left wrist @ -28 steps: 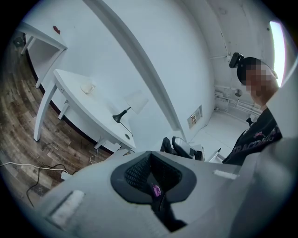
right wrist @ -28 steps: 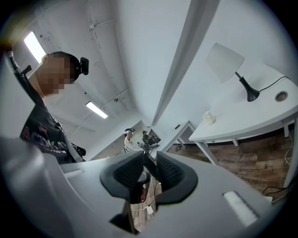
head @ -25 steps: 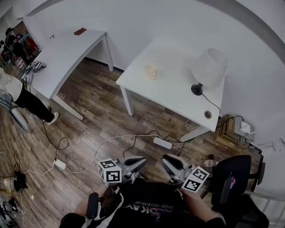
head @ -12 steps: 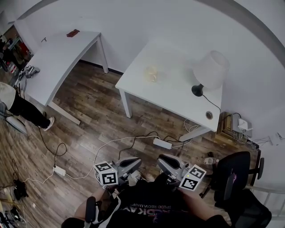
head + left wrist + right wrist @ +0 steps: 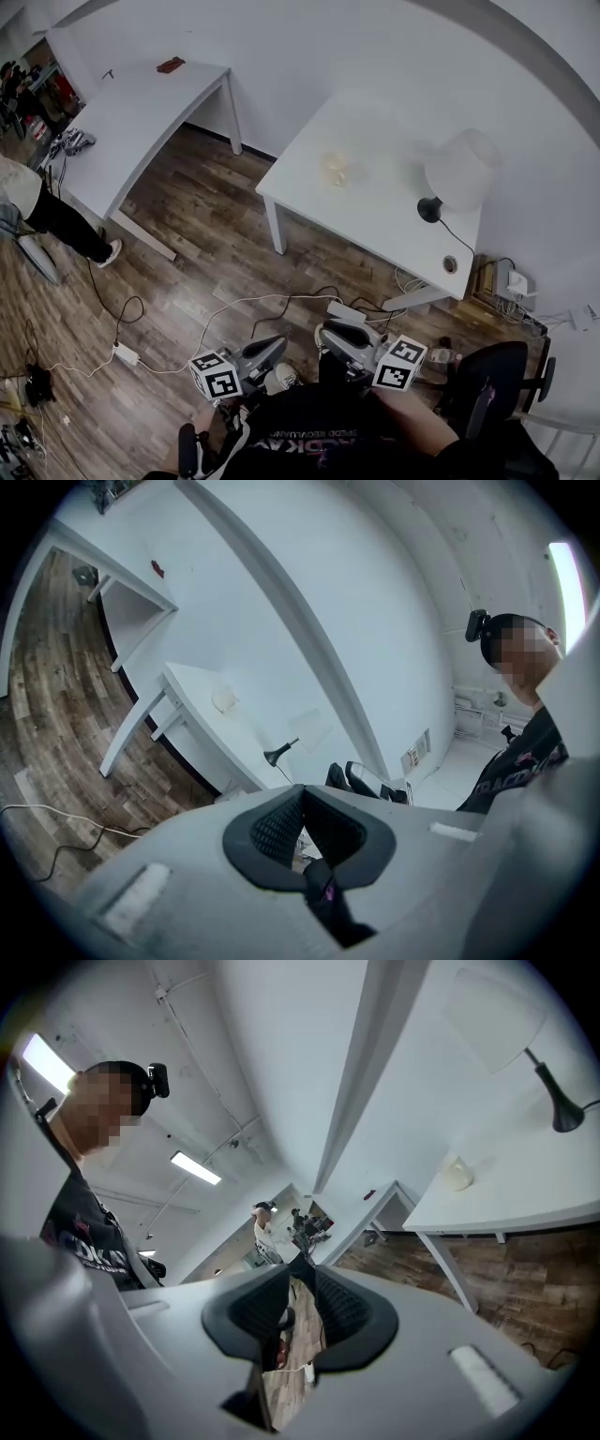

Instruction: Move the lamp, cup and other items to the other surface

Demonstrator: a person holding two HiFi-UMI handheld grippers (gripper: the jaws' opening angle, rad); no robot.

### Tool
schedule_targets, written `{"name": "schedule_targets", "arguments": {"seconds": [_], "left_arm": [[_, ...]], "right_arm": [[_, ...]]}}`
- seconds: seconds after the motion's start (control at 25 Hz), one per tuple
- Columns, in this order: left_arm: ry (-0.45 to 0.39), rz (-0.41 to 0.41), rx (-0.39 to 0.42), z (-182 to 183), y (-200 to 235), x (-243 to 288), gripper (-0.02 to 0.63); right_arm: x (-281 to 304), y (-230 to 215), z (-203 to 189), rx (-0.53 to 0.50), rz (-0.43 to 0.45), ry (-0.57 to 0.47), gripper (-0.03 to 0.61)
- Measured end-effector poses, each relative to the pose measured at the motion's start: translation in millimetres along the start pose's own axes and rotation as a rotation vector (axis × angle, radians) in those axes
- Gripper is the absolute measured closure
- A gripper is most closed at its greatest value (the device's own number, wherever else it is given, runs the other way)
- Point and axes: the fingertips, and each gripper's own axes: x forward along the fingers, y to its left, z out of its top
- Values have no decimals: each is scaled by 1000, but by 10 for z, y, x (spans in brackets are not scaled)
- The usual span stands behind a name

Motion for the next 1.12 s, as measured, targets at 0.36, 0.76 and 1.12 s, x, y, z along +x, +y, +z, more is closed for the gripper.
{"name": "schedule_targets", "arguments": {"seconds": [0.36, 0.76, 1.12], "left_arm": [[-124, 73, 21, 380, 93, 75, 621], [-290, 218, -9, 574, 300, -114, 621], [-410, 355, -42, 671, 410, -357, 621]], "right_arm": [[320, -309, 320, -17, 75, 81, 491], [650, -1851, 1113, -78, -194, 103, 463], [987, -3527, 1610, -237, -552, 216, 448]]}}
